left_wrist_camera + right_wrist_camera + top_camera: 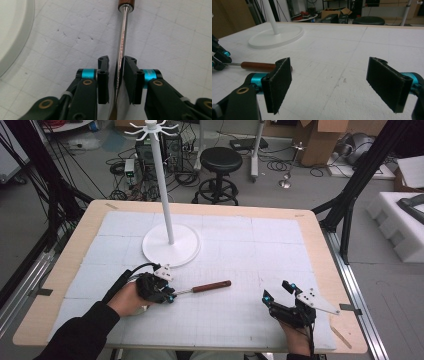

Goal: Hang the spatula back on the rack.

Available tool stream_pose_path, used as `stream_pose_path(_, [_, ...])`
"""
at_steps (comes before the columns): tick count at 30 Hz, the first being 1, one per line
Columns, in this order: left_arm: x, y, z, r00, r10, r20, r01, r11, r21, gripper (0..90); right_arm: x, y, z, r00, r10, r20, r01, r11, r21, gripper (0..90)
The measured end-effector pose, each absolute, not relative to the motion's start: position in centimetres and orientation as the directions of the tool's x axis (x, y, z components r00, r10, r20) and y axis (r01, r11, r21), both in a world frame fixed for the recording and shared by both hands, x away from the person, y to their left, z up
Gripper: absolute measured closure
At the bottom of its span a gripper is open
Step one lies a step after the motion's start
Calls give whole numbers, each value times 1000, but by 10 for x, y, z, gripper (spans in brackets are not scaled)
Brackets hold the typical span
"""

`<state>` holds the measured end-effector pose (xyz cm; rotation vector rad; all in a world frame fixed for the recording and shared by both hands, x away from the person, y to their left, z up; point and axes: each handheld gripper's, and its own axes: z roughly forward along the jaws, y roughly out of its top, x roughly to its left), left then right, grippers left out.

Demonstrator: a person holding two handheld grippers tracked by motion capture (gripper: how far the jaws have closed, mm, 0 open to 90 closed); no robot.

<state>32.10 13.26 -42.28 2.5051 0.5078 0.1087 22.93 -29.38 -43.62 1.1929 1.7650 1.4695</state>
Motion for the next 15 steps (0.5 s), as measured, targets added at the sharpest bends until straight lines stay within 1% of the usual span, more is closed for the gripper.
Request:
stream_pose_path(1, [321,132,-423,921,387,-42,344,-759,553,753,229,-294,-436,-457,880,126,283,10,959,194])
stream_pose_path(2, [321,132,-423,923,382,-45,343,-764,547,771,229,-294,-436,-457,880,126,282,9,959,194])
stream_pose_path(3, [321,131,-422,927,373,-38,333,-770,544,802,230,-294,-436,-457,881,124,280,11,960,194])
stream_pose_path(5, [321,128,-421,932,361,-26,320,-787,528,814,229,-294,-437,-455,881,128,284,8,959,194])
stream_pose_path(8, [321,125,-420,940,340,-7,296,-809,508,825,229,-294,-437,-454,882,129,287,7,958,194])
stream_pose_path(13, [322,125,-419,947,322,-1,279,-818,503,834,230,-294,-437,-454,882,131,286,5,958,195])
stream_pose_path(15, [323,126,-420,938,345,-24,308,-804,508,841,230,-295,-437,-450,883,130,284,4,959,195])
